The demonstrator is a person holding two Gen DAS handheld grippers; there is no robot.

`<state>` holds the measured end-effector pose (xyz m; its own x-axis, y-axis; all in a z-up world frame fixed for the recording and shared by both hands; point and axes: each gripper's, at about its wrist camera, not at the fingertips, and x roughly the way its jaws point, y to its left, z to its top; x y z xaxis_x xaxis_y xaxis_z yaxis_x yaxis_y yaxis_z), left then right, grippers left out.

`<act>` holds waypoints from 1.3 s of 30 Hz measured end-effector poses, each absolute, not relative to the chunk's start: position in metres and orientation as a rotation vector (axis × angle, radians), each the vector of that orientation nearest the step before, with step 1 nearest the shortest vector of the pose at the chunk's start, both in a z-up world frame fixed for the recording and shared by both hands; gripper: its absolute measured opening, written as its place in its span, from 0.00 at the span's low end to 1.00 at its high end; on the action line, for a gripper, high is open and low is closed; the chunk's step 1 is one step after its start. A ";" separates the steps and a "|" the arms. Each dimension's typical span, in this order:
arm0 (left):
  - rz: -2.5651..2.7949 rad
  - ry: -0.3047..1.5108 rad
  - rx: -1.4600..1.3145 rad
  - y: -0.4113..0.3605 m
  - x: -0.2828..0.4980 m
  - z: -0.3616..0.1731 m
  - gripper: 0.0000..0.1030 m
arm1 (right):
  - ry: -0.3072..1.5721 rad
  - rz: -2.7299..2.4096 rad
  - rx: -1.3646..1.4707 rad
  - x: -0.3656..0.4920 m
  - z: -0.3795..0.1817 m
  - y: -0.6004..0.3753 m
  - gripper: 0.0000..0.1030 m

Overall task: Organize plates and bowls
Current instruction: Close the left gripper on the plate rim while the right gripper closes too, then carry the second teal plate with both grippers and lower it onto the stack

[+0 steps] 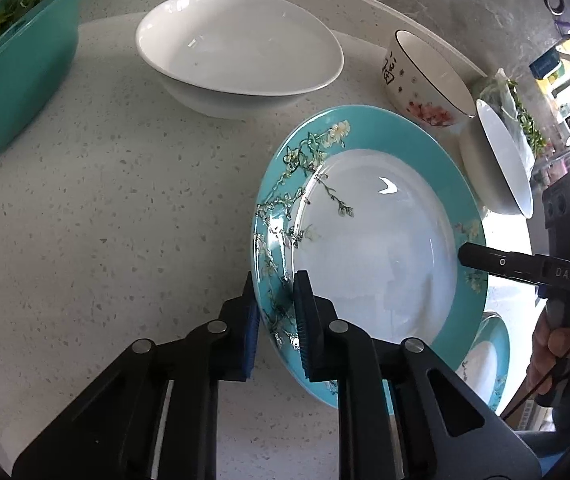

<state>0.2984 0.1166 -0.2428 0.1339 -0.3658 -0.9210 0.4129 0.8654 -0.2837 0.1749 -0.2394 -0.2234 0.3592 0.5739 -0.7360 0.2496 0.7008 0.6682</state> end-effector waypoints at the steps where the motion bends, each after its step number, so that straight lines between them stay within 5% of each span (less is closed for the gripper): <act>1: -0.566 1.320 0.044 0.116 0.298 -0.243 0.14 | 1.218 0.239 0.828 0.174 -0.224 -0.240 0.27; 4: -0.568 1.314 0.046 0.119 0.298 -0.242 0.14 | 1.212 0.232 0.856 0.174 -0.228 -0.242 0.26; 9: -0.568 1.314 0.030 0.121 0.301 -0.243 0.14 | 1.215 0.209 0.849 0.172 -0.229 -0.243 0.12; 39: -0.605 1.339 -0.047 0.133 0.294 -0.246 0.11 | 1.244 0.209 0.833 0.166 -0.224 -0.241 0.11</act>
<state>0.2935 0.1327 -0.2461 0.1014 -0.4360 -0.8942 0.3832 0.8466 -0.3693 0.1660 -0.2406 -0.2244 0.3448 0.5648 -0.7498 0.2882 0.6965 0.6572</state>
